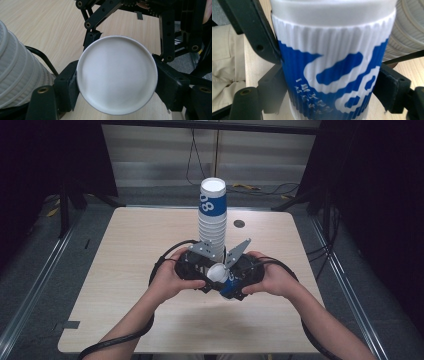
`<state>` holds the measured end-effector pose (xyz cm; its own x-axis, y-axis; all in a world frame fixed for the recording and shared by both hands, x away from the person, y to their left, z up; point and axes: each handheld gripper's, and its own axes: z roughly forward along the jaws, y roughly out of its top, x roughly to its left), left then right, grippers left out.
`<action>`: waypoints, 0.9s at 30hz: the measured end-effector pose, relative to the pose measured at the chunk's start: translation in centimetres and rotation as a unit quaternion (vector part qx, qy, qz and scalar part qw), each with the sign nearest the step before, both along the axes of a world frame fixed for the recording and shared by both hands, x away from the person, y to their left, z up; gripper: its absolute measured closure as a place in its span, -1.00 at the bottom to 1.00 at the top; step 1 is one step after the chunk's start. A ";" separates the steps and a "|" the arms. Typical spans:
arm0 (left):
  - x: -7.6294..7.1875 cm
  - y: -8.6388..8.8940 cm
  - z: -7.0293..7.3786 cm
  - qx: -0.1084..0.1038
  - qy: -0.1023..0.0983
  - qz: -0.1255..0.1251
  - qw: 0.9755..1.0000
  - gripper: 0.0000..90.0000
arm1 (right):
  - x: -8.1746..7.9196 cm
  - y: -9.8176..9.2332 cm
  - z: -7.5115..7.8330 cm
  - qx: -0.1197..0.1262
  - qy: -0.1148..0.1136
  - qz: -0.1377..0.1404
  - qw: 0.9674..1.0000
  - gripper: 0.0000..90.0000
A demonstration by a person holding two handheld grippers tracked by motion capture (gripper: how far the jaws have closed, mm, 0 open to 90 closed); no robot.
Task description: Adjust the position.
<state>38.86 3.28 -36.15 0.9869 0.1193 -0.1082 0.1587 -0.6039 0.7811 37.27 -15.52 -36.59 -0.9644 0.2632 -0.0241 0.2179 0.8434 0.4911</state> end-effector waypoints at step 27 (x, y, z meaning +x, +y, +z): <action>0.0 1.2 0.2 -0.011 0.012 0.011 1.000 -0.37 | -0.4 -2.1 -1.5 0.111 0.004 -0.038 0.993 -0.72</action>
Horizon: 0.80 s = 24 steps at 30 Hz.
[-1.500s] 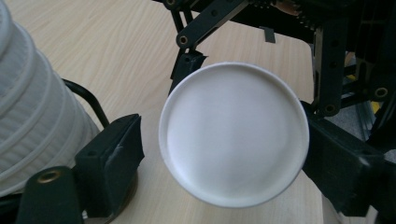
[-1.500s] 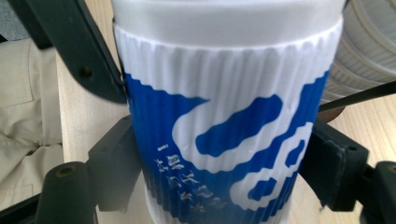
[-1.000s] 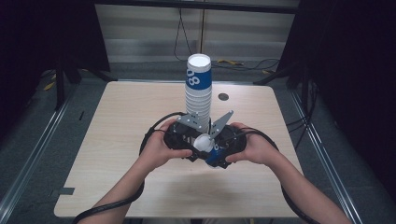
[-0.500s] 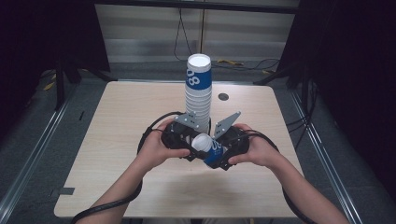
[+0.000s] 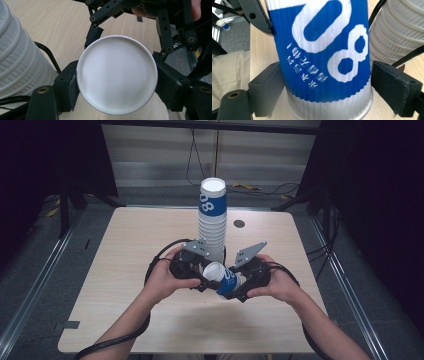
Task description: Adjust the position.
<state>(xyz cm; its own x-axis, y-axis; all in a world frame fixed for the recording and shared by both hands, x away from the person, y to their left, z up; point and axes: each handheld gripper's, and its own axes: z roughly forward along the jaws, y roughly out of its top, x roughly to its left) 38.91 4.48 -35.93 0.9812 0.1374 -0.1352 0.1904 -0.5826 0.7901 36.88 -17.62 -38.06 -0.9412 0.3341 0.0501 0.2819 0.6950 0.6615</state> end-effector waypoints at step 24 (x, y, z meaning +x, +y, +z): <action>0.4 0.7 0.4 -0.001 -0.003 0.011 1.000 -0.37 | -0.2 -1.2 -0.9 0.010 -0.015 -0.007 1.000 -0.73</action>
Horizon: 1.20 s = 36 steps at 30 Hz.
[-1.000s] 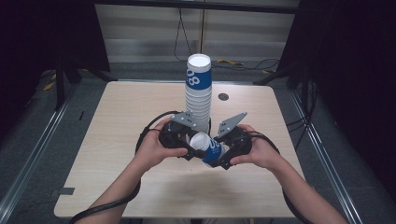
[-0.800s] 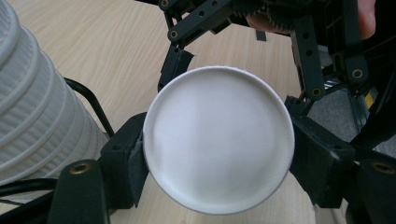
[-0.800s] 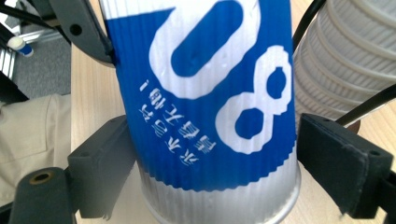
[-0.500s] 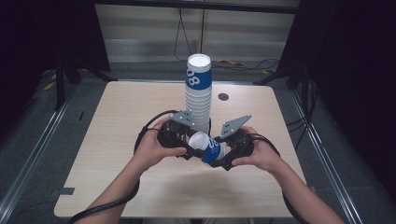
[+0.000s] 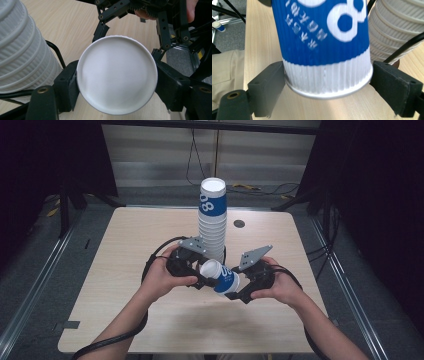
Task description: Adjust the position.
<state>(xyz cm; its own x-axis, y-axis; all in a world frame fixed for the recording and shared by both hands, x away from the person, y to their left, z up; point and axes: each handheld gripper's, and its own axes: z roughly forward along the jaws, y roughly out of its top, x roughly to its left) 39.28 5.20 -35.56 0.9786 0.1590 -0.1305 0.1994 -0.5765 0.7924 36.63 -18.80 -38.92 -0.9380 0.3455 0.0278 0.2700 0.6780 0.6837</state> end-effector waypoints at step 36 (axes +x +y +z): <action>0.3 0.2 -0.4 -0.004 0.015 0.004 1.000 -0.37 | -0.7 -1.1 -1.9 0.046 -0.003 -0.024 0.999 -0.73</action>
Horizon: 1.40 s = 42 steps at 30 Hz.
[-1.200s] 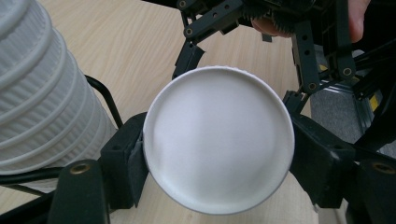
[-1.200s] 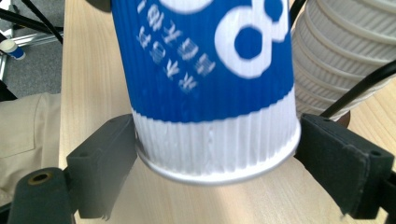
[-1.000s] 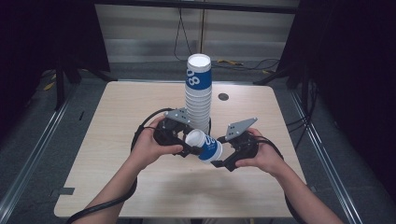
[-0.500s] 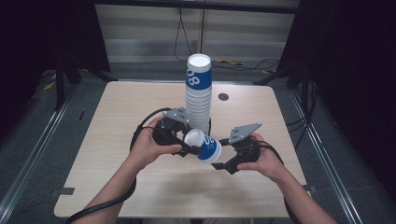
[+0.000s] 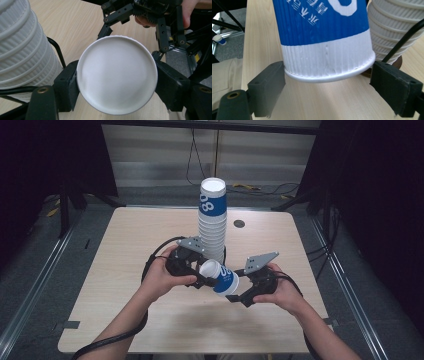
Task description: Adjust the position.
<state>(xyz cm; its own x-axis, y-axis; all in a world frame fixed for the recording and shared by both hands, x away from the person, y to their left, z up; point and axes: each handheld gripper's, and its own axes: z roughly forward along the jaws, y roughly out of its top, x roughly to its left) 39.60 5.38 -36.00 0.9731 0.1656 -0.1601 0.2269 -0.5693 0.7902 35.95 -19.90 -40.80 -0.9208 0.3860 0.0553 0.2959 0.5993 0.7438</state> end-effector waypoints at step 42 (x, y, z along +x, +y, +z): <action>-0.1 -0.7 0.2 -0.002 -0.001 -0.008 1.000 -0.37 | 0.3 0.9 -0.1 0.005 -0.016 0.016 1.000 -0.72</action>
<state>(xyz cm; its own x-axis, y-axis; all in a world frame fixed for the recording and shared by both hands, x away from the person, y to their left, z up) 39.49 4.72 -35.79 0.9760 0.1491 -0.1587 0.2160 -0.5700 0.7927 36.23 -19.00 -40.86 -0.9343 0.3554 0.0291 0.2522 0.6008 0.7585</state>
